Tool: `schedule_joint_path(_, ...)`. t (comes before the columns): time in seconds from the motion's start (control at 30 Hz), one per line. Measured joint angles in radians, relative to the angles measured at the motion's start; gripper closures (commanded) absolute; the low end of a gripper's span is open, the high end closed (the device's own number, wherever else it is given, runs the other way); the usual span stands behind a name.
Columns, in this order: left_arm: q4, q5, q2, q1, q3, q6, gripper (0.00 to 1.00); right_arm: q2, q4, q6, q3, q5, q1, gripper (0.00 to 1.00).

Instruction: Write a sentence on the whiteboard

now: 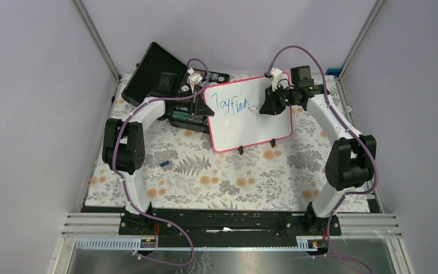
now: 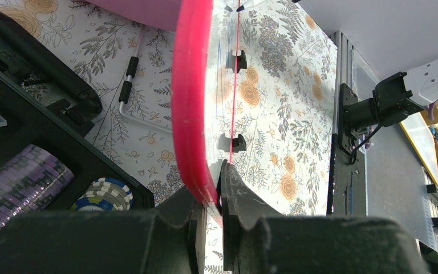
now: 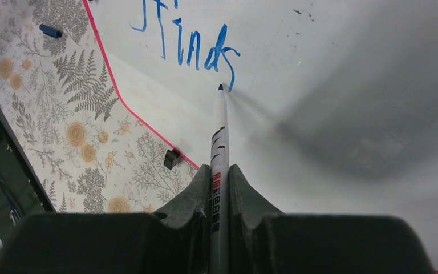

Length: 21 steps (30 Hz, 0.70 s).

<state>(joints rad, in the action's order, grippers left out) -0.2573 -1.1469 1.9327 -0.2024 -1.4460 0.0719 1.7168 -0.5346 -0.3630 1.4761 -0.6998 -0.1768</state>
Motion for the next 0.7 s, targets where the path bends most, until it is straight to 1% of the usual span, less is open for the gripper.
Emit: schedule_joint_path(0.7,0.000,0.002,0.000,0.000,0.000,0.000,1.00,0.016,0.000,0.002,0.004,0.010,0.000,1.00)
